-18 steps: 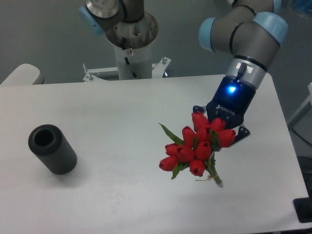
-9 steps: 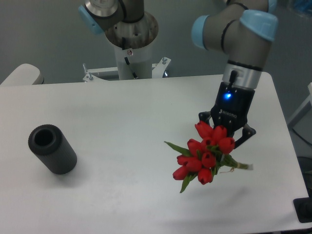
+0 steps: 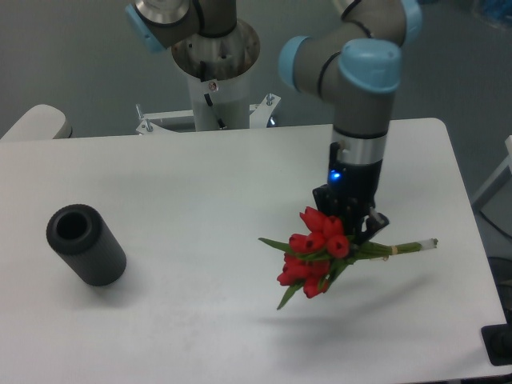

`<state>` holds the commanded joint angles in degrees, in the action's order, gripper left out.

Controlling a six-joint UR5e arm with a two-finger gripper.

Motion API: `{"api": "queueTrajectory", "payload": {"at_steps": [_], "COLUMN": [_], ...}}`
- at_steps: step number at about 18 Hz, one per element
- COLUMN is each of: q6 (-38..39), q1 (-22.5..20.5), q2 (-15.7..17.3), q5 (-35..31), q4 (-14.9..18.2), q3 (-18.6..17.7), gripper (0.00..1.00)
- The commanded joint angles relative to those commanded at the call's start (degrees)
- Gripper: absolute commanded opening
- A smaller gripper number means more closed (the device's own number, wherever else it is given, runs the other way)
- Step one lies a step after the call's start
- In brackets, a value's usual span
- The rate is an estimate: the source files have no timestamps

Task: Place the flowers on the table
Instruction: 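Lower the held tulip bouquet toward the table surface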

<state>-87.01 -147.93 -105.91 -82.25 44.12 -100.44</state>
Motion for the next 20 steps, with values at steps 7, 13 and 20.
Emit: {"api": "queueTrajectory", "payload": {"at_steps": [7, 13, 20], "q6": [0.2, 0.9, 0.6], "q1": [4.7, 7.2, 7.3], "q2": [-1.1, -2.8, -2.6], "q5": [-10.4, -14.1, -14.1], "q4": [-0.6, -0.7, -0.5], "q3": [-4.8, -5.2, -2.7], "gripper": [0.28, 0.3, 1.0]}}
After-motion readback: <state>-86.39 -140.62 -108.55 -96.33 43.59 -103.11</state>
